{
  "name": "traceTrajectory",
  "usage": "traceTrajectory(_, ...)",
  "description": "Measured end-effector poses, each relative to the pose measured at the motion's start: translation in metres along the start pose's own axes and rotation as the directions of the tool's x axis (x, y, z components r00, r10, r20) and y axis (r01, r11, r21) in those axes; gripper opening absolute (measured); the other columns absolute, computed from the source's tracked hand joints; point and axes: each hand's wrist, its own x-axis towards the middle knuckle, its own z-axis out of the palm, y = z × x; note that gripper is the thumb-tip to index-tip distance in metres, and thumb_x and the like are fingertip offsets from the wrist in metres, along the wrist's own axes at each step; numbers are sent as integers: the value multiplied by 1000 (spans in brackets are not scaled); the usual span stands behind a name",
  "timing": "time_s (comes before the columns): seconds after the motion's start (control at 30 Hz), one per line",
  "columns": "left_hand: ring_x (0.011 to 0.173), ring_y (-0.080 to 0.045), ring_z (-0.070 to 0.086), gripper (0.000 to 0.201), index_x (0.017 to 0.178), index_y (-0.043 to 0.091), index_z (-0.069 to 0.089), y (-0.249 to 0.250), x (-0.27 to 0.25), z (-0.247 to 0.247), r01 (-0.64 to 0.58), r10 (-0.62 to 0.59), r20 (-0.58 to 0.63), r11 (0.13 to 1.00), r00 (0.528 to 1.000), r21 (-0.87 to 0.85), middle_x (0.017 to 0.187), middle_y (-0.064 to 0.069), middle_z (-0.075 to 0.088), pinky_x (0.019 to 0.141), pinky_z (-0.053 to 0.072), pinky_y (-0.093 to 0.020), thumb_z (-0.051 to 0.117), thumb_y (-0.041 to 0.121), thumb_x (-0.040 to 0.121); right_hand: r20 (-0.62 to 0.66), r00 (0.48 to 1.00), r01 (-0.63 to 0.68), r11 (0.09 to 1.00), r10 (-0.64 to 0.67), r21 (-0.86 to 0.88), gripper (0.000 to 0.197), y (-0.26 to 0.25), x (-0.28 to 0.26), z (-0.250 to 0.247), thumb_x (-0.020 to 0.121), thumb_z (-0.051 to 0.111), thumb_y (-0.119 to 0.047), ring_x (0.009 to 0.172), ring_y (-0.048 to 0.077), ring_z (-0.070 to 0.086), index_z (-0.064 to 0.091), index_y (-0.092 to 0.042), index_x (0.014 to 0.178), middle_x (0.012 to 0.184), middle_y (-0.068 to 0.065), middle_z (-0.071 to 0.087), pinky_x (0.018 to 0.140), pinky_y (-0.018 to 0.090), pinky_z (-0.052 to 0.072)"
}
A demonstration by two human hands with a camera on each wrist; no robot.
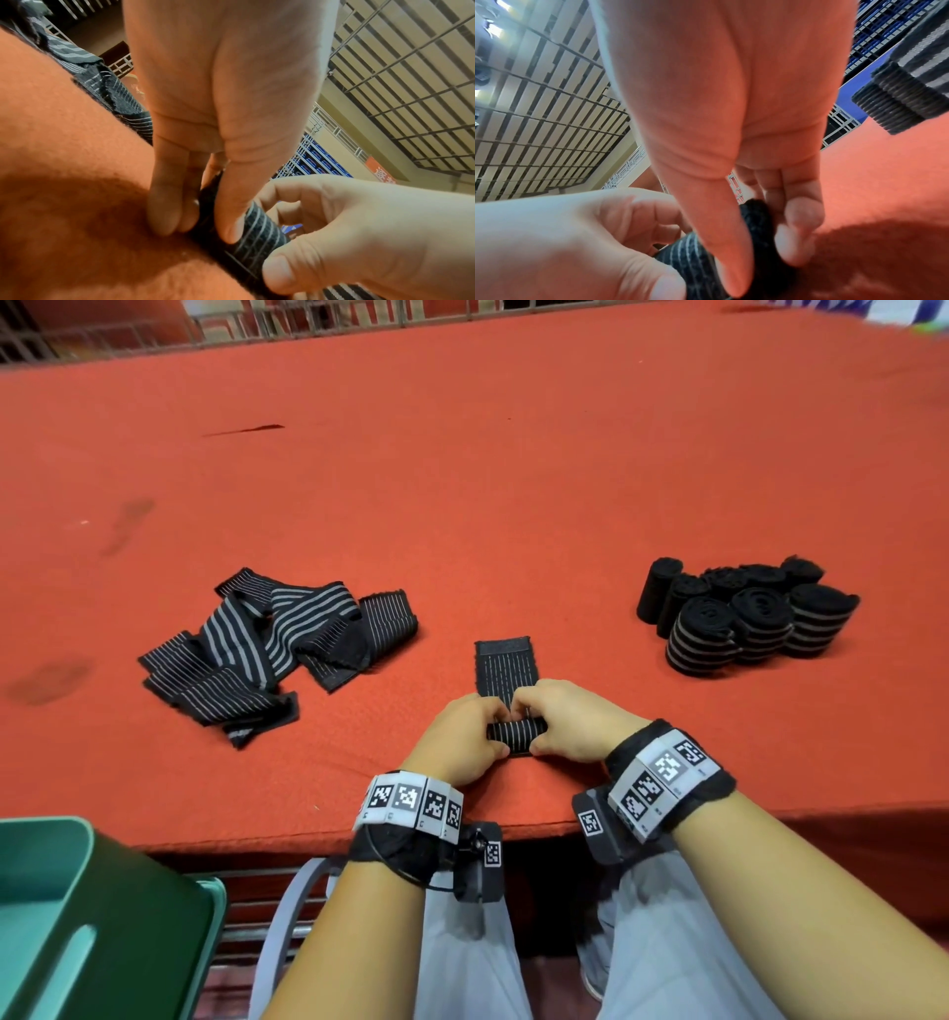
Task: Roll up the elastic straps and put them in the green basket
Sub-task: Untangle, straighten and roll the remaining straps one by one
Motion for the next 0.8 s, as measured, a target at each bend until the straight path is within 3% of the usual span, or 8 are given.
traceTrajectory(0.07,90,-19,63,29,111,25,63,2,-3,-3,28,-26,27,998,999,-51,110,-1,63,85,55,-41,74,18,85,-4,1000,2,1000,-2,26,35,1,-4,0,75,78,-19,93,21,57,55,-28,100,97,-4,55,81,40,50)
traceTrajectory(0.13,70,-21,68,27,107,25,61,2,-9,-5,57,-46,81,989,996,-138,102,-2,64,68,61,-40,74,15,86,22,1000,-3,998,1,66,37,2,-10,0,74,79,-21,87,21,59,55,-28,102,94,-3,58,78,42,52)
traceTrajectory(0.23,58,-20,63,26,99,22,55,3,-17,-6,75,-42,163,976,986,-205,94,-3,60,55,59,-34,73,10,85,83,997,-8,995,0,98,37,6,-18,-2,75,80,-22,85,19,58,53,-30,100,92,-4,58,78,40,51)
traceTrajectory(0.33,64,-21,62,24,99,21,55,4,-20,-6,78,-33,206,974,978,-215,91,-4,59,60,60,-41,73,12,86,103,995,5,994,-17,107,32,6,-23,-3,78,80,-21,87,17,56,57,-26,100,90,-6,56,80,36,48)
traceTrajectory(0.43,71,-16,59,22,102,20,60,6,-22,-5,83,-46,174,974,984,-211,95,2,57,63,57,-33,74,15,85,92,996,1,994,-11,108,27,6,-22,-1,81,78,-20,89,17,55,58,-27,97,92,-6,56,81,34,46)
traceTrajectory(0.57,88,-10,56,26,108,24,67,7,-23,-7,30,-24,72,995,997,-91,97,10,57,80,46,-27,76,23,84,61,998,-15,993,7,118,19,9,-17,1,84,75,-21,93,14,54,65,-26,99,92,-11,52,84,30,45)
traceTrajectory(0.73,82,-17,62,24,102,31,63,8,-22,-6,-11,13,23,994,1000,-107,99,12,56,77,56,-37,75,23,82,52,998,-22,995,17,97,19,11,-12,-2,89,70,-21,92,14,55,70,-21,108,96,-7,57,82,27,42)
traceTrajectory(0.8,84,-20,64,33,103,31,64,9,-22,-6,-10,14,37,994,999,-105,103,11,55,75,57,-35,81,23,76,54,998,-38,993,32,112,18,10,-10,-2,91,68,-22,90,14,56,70,-22,109,98,-5,60,80,27,43)
